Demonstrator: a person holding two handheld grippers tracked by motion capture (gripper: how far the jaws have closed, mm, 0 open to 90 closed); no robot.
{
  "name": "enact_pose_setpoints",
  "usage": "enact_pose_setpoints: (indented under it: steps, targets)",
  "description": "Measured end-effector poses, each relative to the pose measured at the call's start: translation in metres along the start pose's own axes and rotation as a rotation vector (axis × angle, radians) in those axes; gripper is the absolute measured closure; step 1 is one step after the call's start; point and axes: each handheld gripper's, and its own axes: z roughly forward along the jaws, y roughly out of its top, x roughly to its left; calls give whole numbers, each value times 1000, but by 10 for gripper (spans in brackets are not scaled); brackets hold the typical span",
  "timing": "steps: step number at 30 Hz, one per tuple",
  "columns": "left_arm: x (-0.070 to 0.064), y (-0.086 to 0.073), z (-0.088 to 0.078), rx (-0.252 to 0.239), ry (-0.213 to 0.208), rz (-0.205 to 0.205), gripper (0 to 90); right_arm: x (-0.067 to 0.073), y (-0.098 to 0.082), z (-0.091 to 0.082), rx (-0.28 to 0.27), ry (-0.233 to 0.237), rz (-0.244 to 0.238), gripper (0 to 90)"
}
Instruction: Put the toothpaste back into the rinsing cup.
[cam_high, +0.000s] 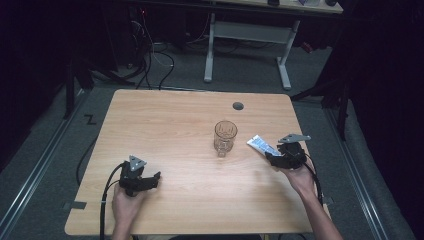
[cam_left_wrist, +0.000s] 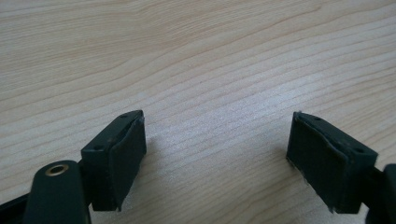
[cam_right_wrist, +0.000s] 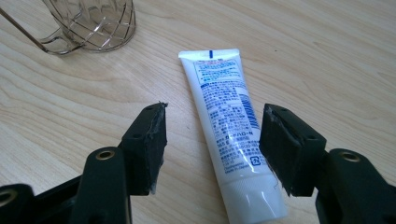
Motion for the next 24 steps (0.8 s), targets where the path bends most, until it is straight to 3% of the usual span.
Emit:
enact_pose_setpoints:
  steps: [24]
  targets:
    - [0, 0, 0, 0, 0, 1, 199, -8, 41, 14, 61, 26, -28, 349]
